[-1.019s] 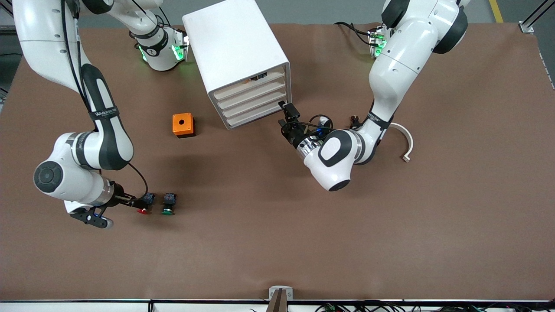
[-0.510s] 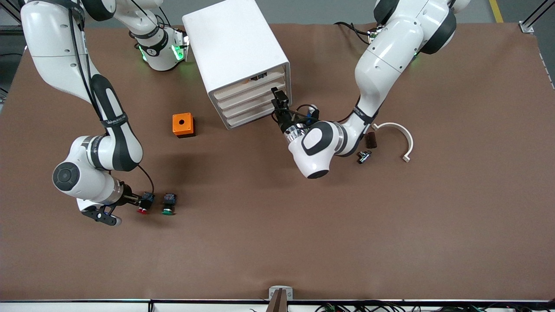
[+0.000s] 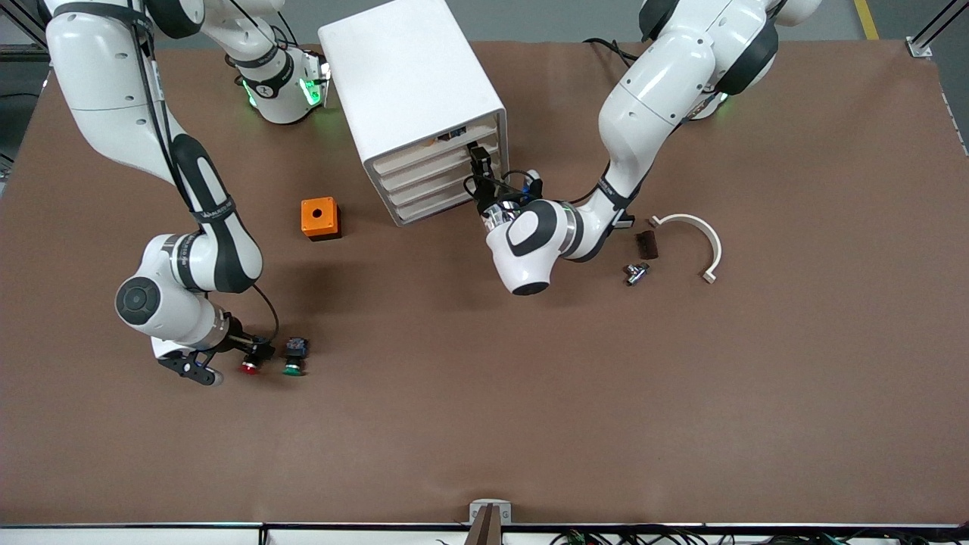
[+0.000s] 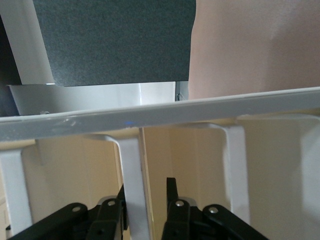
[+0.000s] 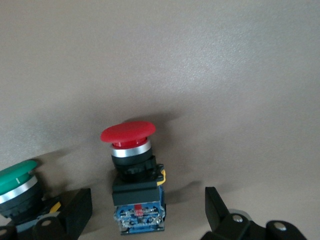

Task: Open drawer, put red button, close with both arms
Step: 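Pull the drawer open with the left gripper while the right gripper grasps the button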

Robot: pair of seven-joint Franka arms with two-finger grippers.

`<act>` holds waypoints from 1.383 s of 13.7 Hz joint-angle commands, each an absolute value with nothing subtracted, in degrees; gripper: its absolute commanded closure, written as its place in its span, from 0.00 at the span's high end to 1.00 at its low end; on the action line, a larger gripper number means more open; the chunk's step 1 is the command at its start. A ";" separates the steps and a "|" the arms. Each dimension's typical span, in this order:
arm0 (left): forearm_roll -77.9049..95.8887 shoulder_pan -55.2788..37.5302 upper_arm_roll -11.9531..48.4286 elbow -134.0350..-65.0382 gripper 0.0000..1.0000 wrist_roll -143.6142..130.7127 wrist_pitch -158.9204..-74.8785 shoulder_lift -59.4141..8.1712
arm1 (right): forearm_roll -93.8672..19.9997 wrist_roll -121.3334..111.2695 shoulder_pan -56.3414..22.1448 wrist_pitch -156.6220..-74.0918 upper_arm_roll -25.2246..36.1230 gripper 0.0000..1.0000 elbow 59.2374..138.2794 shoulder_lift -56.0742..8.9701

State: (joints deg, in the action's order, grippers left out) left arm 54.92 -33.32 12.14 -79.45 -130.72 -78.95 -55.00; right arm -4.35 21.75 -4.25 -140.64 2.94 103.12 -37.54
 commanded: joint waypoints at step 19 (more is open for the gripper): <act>59.41 -22.07 11.60 -77.61 0.15 -133.68 -77.78 -55.02 | -5.10 51.01 -15.00 -114.19 2.73 0.00 101.69 -18.83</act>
